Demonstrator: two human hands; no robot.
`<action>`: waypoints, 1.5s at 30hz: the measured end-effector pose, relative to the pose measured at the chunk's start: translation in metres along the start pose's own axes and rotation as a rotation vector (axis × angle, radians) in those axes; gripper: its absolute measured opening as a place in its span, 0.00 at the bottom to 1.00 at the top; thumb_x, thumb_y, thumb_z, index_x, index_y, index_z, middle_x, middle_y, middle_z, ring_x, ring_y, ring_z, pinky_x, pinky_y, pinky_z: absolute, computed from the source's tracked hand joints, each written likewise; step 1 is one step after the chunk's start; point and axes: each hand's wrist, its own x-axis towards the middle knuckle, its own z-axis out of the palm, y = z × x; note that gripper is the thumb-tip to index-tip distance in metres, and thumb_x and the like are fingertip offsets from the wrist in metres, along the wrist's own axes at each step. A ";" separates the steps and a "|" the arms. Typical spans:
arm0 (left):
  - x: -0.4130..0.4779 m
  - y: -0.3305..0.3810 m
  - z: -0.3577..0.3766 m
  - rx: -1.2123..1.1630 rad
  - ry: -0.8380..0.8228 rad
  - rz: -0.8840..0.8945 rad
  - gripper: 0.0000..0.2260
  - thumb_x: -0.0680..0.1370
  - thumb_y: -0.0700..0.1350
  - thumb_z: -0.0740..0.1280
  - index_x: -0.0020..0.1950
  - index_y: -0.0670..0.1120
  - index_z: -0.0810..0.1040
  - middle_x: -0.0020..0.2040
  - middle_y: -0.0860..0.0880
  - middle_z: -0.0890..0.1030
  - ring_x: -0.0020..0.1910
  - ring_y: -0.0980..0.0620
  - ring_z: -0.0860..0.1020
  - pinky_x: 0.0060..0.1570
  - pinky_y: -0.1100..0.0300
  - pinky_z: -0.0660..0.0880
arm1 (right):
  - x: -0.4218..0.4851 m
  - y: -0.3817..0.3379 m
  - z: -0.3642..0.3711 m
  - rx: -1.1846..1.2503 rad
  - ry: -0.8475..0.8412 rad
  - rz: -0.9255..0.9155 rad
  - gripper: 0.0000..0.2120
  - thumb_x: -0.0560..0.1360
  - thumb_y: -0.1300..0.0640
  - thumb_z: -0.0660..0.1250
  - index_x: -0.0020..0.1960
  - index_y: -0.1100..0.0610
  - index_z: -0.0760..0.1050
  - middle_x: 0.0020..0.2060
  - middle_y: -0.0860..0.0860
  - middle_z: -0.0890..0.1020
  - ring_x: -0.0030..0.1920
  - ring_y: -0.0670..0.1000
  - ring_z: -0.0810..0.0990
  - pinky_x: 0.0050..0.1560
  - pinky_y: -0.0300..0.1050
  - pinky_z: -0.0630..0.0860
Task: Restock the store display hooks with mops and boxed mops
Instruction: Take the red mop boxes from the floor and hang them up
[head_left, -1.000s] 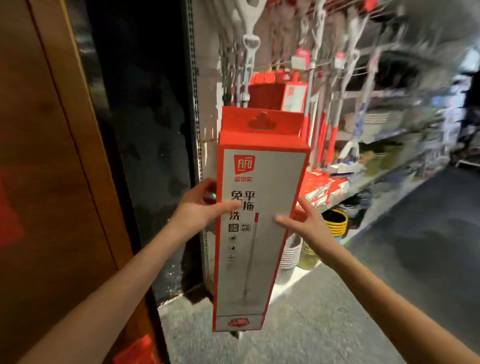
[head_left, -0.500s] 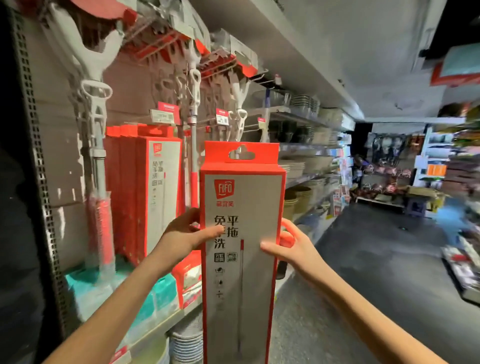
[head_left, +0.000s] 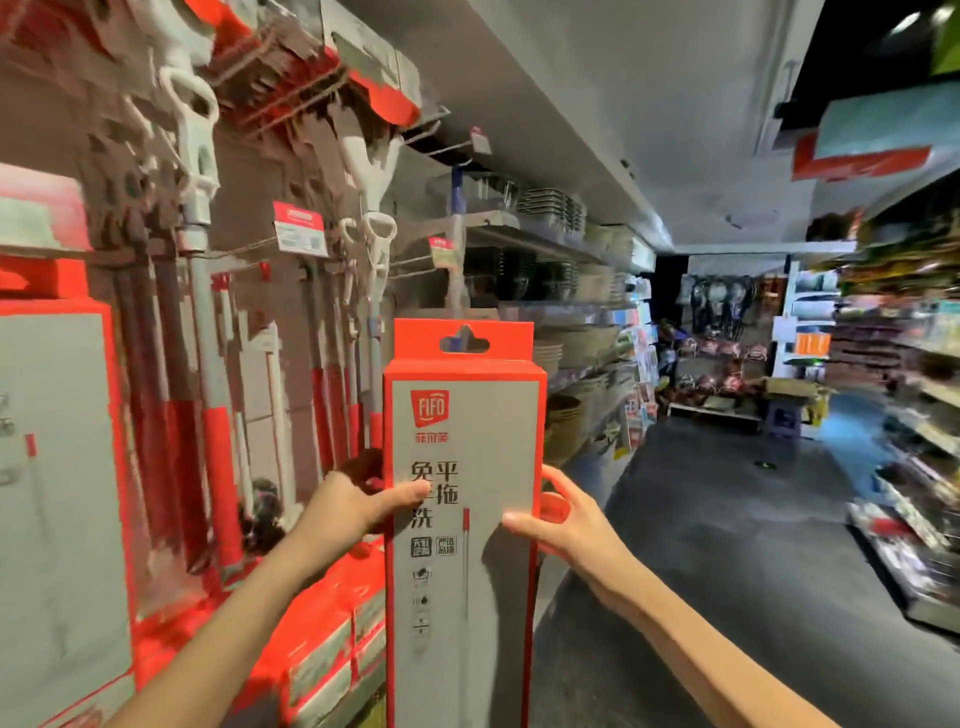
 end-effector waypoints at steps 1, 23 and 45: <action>0.019 -0.007 0.003 0.028 -0.002 0.005 0.33 0.52 0.71 0.75 0.51 0.56 0.82 0.46 0.52 0.86 0.46 0.47 0.84 0.43 0.43 0.81 | 0.019 0.009 -0.006 -0.003 0.000 -0.007 0.31 0.65 0.45 0.76 0.65 0.43 0.68 0.57 0.44 0.82 0.56 0.43 0.81 0.52 0.38 0.78; 0.373 -0.123 0.052 0.275 0.343 -0.086 0.13 0.68 0.55 0.74 0.50 0.55 0.77 0.38 0.61 0.84 0.39 0.63 0.82 0.33 0.69 0.74 | 0.462 0.152 -0.106 0.032 -0.274 -0.153 0.22 0.70 0.52 0.74 0.59 0.42 0.71 0.54 0.44 0.83 0.52 0.45 0.82 0.43 0.31 0.75; 0.527 -0.179 -0.022 0.393 0.636 -0.107 0.14 0.68 0.56 0.72 0.51 0.54 0.80 0.43 0.55 0.85 0.38 0.60 0.82 0.36 0.62 0.74 | 0.690 0.193 -0.029 0.324 -0.508 -0.295 0.22 0.75 0.58 0.69 0.68 0.51 0.71 0.50 0.44 0.85 0.51 0.43 0.83 0.46 0.33 0.77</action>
